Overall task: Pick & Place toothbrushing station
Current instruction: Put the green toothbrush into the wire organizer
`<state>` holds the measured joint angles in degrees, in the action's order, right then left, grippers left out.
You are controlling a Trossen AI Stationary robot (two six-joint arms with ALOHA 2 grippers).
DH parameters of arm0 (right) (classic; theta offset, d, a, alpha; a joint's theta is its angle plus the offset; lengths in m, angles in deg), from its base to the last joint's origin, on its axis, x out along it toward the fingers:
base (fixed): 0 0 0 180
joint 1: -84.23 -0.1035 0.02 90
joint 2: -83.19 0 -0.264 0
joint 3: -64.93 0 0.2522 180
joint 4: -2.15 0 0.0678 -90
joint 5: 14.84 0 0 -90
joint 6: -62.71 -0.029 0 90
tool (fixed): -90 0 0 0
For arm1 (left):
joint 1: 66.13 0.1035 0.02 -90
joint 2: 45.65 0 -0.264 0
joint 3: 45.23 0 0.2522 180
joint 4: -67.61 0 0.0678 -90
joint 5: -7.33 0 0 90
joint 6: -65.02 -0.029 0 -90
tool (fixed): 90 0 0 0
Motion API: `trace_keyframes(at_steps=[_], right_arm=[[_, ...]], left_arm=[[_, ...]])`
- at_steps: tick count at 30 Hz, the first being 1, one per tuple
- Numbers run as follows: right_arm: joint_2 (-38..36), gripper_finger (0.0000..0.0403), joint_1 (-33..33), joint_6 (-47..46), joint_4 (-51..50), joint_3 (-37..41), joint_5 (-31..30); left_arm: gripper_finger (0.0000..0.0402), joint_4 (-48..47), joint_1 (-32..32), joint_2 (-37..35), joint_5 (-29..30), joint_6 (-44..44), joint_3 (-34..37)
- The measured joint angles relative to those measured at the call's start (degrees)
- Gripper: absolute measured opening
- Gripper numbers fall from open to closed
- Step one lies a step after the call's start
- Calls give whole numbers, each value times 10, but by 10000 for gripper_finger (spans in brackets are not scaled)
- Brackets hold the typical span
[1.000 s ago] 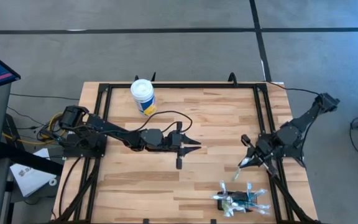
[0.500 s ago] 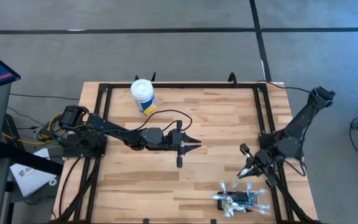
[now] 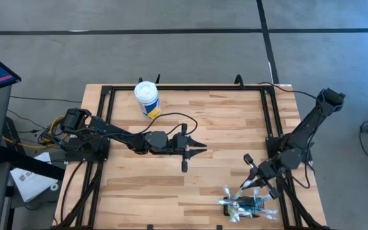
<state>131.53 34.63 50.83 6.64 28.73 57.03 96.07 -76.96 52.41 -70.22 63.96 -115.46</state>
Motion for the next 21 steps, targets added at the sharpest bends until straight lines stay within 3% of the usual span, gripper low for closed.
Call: trace_keyframes(at_steps=[21], right_arm=[[89,5,-3,-34,17,0,0]], left_arm=[[57,-2,0,0,-2,2,0]])
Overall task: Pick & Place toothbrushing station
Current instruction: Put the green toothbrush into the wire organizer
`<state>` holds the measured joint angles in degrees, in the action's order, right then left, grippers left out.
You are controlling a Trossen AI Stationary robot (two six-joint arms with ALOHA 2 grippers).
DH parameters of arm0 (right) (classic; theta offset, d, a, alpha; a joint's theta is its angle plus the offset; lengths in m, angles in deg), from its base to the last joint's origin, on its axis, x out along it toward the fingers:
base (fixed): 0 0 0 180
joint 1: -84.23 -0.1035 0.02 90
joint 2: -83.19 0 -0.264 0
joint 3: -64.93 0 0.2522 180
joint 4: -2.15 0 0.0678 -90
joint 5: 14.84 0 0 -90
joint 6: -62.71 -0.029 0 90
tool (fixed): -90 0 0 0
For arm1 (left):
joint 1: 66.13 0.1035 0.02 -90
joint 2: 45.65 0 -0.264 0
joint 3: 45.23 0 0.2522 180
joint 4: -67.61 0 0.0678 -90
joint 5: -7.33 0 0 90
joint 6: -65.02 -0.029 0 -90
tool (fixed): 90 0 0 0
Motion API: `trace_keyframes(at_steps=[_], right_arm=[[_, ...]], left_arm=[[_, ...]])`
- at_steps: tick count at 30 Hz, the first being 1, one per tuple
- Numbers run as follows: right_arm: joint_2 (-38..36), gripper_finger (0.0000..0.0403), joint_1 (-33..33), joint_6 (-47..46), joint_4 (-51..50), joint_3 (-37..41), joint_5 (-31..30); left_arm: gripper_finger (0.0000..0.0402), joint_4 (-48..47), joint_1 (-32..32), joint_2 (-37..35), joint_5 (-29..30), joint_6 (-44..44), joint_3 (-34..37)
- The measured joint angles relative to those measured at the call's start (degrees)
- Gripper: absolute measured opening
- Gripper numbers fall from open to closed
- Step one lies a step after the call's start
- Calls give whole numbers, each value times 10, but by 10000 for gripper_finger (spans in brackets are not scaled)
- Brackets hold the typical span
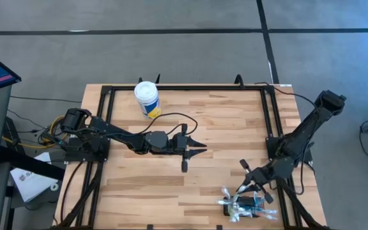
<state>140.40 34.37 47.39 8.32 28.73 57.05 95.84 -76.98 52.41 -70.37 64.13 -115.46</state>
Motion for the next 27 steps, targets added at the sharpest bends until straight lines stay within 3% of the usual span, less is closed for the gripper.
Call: trace_keyframes(at_steps=[15,27], right_arm=[[51,6,0,-97,-6,0,13],[51,9,0,-111,-14,0,11]], left_arm=[[57,0,0,0,2,13,0],[57,0,0,0,2,14,0]])
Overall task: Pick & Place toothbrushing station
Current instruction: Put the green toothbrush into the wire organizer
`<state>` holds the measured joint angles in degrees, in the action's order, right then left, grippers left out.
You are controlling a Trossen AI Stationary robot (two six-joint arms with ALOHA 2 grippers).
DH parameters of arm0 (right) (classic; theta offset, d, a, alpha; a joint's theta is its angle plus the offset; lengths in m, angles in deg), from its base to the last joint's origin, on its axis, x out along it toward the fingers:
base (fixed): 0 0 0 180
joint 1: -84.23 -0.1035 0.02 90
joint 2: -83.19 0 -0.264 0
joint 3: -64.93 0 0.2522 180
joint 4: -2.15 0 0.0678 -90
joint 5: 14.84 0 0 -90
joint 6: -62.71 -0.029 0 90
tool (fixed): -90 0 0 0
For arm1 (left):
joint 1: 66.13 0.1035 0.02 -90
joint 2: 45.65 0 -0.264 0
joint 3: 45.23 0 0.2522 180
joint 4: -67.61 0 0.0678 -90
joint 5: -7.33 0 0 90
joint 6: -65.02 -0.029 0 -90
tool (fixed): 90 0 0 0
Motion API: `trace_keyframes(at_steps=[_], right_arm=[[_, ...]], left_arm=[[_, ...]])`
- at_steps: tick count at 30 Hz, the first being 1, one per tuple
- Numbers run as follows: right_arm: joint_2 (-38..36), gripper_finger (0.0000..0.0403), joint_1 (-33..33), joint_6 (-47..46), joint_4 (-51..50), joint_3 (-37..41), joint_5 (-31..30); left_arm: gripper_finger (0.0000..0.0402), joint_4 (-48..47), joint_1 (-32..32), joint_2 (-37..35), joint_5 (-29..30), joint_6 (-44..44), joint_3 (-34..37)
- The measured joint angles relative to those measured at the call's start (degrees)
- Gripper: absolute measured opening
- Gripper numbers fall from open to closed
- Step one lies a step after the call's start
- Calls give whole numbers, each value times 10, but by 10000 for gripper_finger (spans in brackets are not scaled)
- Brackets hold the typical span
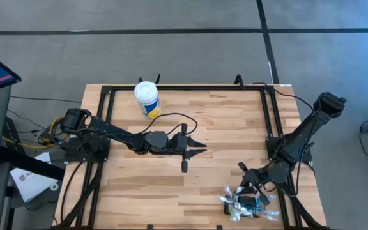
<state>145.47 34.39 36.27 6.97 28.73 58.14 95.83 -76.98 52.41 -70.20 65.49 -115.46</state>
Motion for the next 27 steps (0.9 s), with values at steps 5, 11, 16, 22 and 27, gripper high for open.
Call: trace_keyframes(at_steps=[5,11,16,22,27], right_arm=[[14,13,0,-7,0,0,-6],[32,16,2,-28,10,-1,-9],[26,27,-2,-18,14,0,-9],[21,50,-18,29,32,1,-8],[22,55,-17,11,31,1,-9]], left_arm=[[57,0,0,0,0,0,0],[57,0,0,0,-1,0,0],[57,0,0,0,-2,0,0],[57,0,0,0,-2,0,0],[57,0,0,0,-2,0,0]])
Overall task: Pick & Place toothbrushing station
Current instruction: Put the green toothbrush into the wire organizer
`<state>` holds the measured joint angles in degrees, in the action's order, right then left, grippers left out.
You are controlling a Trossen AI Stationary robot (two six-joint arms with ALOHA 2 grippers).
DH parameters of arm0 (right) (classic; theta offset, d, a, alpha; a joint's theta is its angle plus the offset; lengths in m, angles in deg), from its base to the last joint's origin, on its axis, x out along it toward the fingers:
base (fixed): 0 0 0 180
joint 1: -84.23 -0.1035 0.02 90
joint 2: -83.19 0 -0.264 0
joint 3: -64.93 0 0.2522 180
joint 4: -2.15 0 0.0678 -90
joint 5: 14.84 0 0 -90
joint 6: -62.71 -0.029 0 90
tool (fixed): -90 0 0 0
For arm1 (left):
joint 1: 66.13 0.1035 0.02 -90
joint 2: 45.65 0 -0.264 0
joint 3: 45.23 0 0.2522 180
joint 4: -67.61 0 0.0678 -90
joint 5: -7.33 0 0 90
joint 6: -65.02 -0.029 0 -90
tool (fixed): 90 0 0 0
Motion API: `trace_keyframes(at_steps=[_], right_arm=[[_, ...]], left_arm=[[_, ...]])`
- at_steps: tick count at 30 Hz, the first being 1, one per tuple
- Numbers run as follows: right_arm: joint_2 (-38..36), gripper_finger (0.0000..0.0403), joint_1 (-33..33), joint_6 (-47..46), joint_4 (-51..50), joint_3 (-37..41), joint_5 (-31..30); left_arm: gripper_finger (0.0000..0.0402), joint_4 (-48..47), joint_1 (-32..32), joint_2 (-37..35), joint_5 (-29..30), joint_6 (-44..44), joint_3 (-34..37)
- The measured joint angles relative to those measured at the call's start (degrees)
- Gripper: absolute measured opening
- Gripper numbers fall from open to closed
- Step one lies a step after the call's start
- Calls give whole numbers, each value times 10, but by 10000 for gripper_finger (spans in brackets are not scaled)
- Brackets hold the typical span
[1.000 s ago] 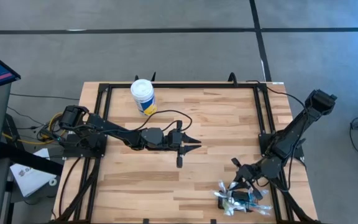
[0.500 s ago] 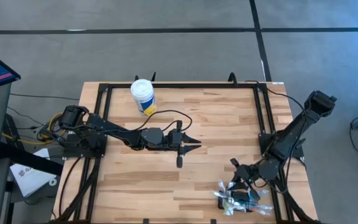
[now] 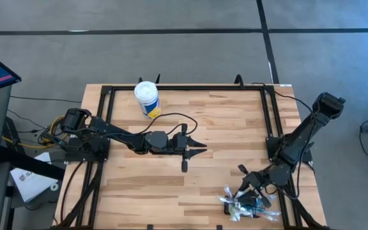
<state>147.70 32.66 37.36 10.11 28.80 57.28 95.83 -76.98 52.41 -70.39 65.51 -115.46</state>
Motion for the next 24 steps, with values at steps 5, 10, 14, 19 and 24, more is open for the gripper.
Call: trace_keyframes(at_steps=[5,10,14,19,24], right_arm=[[0,30,8,-15,0,0,0],[0,18,9,-7,0,0,0],[0,45,9,-7,0,0,1],[-1,91,9,-8,0,0,5],[-13,122,10,-8,-4,0,15]], left_arm=[[57,0,0,0,0,0,0],[57,0,0,0,2,0,0],[57,0,0,0,2,0,0],[57,0,0,0,2,0,0],[57,0,0,0,2,0,0]])
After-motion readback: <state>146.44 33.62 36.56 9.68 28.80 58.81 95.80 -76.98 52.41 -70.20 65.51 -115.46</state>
